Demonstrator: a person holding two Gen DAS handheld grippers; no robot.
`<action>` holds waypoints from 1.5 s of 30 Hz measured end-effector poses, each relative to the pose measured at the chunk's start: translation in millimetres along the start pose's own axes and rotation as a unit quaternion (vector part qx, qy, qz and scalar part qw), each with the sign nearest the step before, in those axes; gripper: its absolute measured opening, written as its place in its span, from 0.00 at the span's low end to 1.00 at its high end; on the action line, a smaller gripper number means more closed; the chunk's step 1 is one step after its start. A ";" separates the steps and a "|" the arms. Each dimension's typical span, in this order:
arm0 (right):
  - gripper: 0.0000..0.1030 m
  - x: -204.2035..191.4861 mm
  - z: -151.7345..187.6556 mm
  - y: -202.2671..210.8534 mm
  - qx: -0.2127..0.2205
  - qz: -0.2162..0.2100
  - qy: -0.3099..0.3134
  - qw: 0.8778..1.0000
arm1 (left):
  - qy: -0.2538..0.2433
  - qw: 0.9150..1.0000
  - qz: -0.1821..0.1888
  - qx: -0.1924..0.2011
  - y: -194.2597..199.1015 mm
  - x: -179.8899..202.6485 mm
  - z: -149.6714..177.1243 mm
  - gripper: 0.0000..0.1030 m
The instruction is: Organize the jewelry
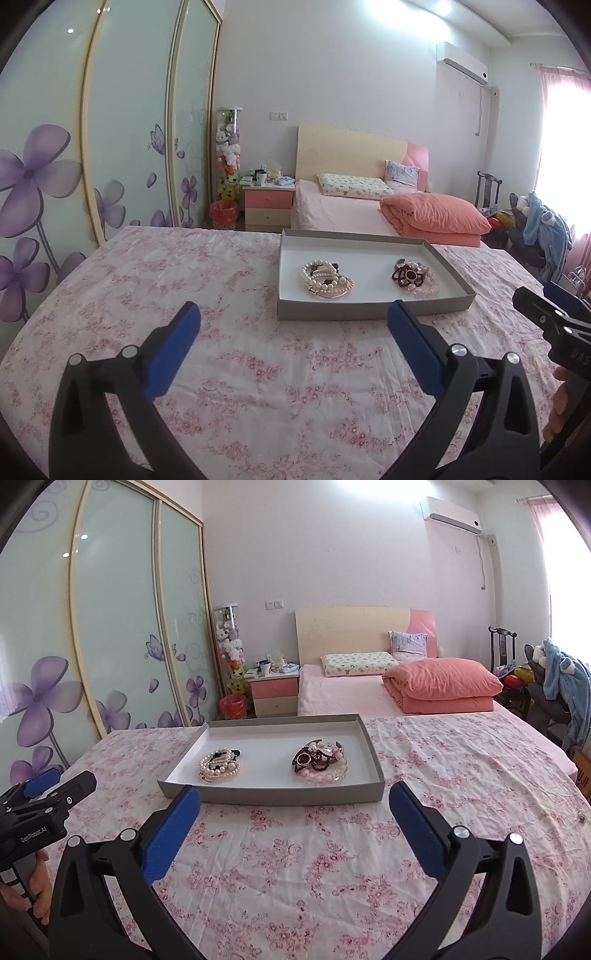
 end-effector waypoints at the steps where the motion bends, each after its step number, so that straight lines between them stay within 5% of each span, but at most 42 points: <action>1: 0.98 0.5 1.8 2.4 0.001 -0.001 -0.001 1.000 | -0.002 1.000 -0.004 0.004 3.2 1.2 1.5 0.96; 45: 0.98 1.6 16.1 5.1 -0.009 -0.012 -0.004 1.000 | -0.021 1.000 0.002 -0.003 -1.3 14.7 11.6 0.96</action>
Point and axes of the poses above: each gripper's, at about its wrist camera, not at the fingertips, and y roughly against the way its jaws point, x to its right, z to its underside, the point moved 5 cm from there along -y, roughly the way its jaws point, and after that the axes turned 11 degrees about -y, right-handed, at the moved point
